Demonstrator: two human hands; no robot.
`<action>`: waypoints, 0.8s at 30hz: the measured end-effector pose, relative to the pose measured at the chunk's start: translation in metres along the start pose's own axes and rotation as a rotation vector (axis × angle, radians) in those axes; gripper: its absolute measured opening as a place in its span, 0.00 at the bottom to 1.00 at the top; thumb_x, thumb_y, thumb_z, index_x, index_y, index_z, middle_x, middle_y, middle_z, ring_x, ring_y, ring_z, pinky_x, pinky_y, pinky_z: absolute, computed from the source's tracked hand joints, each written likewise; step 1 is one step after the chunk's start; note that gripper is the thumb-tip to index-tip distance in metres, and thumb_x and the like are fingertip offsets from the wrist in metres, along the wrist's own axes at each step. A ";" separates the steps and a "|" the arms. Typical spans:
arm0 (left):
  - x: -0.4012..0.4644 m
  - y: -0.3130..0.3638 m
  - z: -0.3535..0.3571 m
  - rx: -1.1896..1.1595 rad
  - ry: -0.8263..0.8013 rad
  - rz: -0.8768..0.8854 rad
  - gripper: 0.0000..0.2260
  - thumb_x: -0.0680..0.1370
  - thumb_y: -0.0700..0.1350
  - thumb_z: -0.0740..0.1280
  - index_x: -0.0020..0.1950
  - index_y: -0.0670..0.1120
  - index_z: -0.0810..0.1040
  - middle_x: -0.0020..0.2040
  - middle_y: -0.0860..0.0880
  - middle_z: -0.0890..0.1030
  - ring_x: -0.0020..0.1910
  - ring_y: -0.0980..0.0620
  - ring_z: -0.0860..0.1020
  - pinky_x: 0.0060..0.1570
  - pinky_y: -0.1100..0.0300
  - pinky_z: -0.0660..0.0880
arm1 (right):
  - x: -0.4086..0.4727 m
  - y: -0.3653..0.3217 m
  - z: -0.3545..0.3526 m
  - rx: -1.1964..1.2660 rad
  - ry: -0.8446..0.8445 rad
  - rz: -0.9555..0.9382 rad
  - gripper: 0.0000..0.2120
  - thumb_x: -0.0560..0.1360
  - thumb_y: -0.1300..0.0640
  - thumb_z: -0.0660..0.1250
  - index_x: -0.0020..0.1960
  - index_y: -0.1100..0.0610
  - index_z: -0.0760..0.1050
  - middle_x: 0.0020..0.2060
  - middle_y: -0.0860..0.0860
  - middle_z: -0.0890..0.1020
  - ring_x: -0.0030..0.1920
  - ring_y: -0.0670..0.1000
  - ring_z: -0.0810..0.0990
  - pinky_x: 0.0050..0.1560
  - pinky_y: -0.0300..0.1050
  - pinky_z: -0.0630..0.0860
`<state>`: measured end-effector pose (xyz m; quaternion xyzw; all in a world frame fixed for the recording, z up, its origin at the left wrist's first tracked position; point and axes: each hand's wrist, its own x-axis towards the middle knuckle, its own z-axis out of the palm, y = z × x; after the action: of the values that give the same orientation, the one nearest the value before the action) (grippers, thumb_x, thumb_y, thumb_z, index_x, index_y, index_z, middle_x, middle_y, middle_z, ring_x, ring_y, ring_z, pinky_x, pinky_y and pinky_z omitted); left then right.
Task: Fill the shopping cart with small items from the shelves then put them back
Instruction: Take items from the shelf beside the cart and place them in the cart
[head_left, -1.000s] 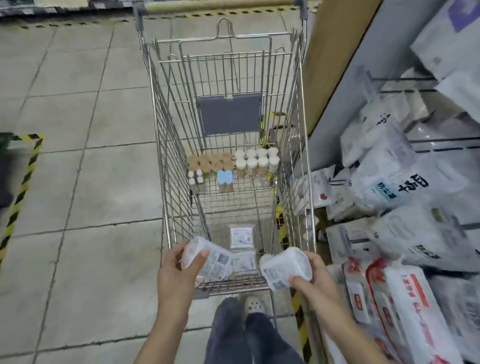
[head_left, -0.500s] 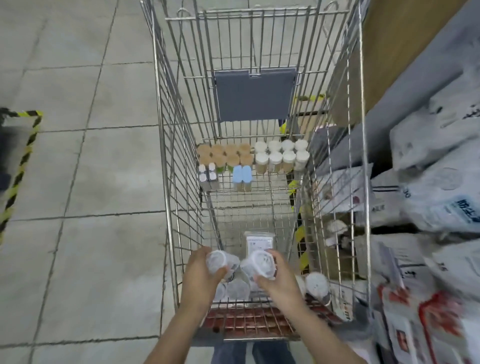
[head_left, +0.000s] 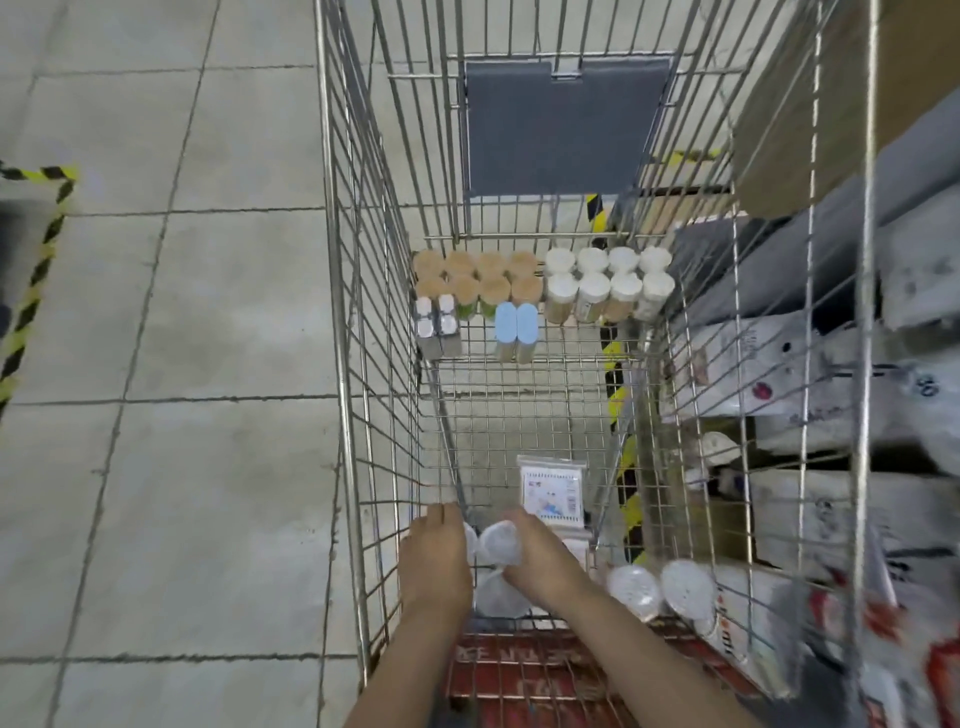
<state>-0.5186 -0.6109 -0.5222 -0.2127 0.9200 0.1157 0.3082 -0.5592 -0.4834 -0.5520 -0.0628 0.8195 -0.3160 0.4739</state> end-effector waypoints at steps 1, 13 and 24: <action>0.001 0.000 0.000 0.027 -0.017 0.003 0.23 0.76 0.37 0.65 0.68 0.46 0.64 0.64 0.48 0.71 0.61 0.49 0.72 0.55 0.58 0.69 | 0.001 0.000 -0.001 -0.017 -0.036 0.006 0.31 0.72 0.67 0.63 0.73 0.51 0.62 0.65 0.51 0.72 0.64 0.52 0.72 0.52 0.39 0.67; 0.005 0.003 0.000 0.090 -0.113 0.000 0.25 0.76 0.42 0.66 0.70 0.44 0.62 0.66 0.46 0.70 0.64 0.48 0.70 0.58 0.56 0.69 | -0.002 0.005 0.001 -0.017 -0.044 -0.042 0.27 0.79 0.59 0.62 0.75 0.50 0.58 0.72 0.52 0.65 0.73 0.51 0.63 0.69 0.39 0.59; 0.006 0.004 0.002 0.088 -0.081 -0.027 0.19 0.77 0.39 0.60 0.68 0.44 0.64 0.65 0.46 0.70 0.65 0.48 0.69 0.57 0.57 0.70 | -0.005 0.013 0.007 0.088 0.048 0.022 0.24 0.79 0.56 0.62 0.74 0.51 0.61 0.69 0.52 0.67 0.69 0.51 0.66 0.67 0.42 0.62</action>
<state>-0.5236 -0.6081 -0.5269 -0.2063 0.9080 0.0794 0.3559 -0.5479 -0.4742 -0.5587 -0.0254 0.8167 -0.3479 0.4597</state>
